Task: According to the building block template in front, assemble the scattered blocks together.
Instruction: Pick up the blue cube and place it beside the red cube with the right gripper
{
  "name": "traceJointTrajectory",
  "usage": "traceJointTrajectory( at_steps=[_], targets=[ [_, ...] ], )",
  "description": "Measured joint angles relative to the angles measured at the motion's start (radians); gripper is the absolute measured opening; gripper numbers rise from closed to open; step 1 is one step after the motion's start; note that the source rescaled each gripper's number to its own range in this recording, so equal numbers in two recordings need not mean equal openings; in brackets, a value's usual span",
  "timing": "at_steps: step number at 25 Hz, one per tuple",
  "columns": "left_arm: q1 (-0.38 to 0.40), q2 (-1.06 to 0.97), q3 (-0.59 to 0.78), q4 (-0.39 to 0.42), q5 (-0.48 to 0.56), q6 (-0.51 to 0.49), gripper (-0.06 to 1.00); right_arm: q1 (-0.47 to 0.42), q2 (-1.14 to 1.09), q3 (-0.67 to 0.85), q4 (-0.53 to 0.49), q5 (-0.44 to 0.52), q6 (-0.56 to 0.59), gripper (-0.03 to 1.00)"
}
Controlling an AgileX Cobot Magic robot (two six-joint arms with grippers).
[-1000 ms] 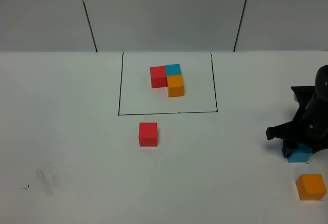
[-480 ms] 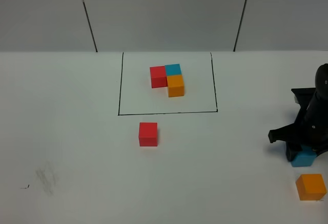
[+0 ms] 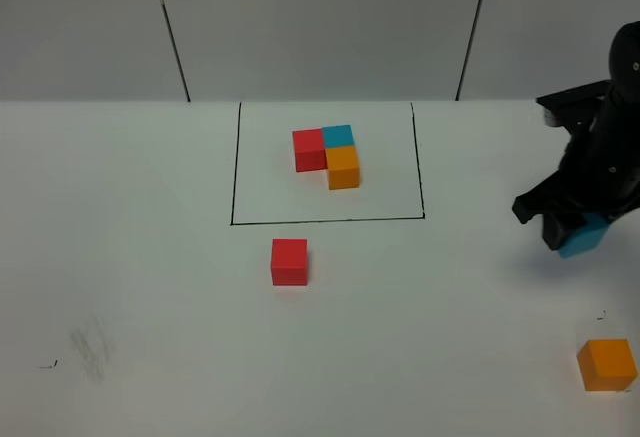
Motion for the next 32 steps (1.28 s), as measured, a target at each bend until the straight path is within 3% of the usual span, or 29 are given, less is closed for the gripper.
traceJointTrajectory(
  at_steps=[5, 11, 17, 22, 32],
  targets=[
    [0.0, 0.0, 0.0, 0.0, 0.0, 0.0, 0.73, 0.099, 0.0, -0.02, 0.111, -0.008, -0.379, 0.33],
    [0.0, 0.0, 0.0, 0.0, 0.0, 0.0, 0.73, 0.211, 0.0, -0.02, 0.059, -0.015, -0.629, 0.33],
    [0.0, 0.0, 0.0, 0.0, 0.0, 0.0, 0.73, 0.314, 0.0, -0.02, 0.002, -0.139, -0.75, 0.33],
    [0.0, 0.0, 0.0, 0.0, 0.0, 0.0, 0.73, 0.34, 0.0, -0.02, 0.051, -0.259, -0.813, 0.33],
    [0.0, 0.0, 0.0, 0.0, 0.0, 0.0, 0.73, 0.339, 0.001, -0.021, 0.108, -0.155, -0.919, 0.33]
  ],
)
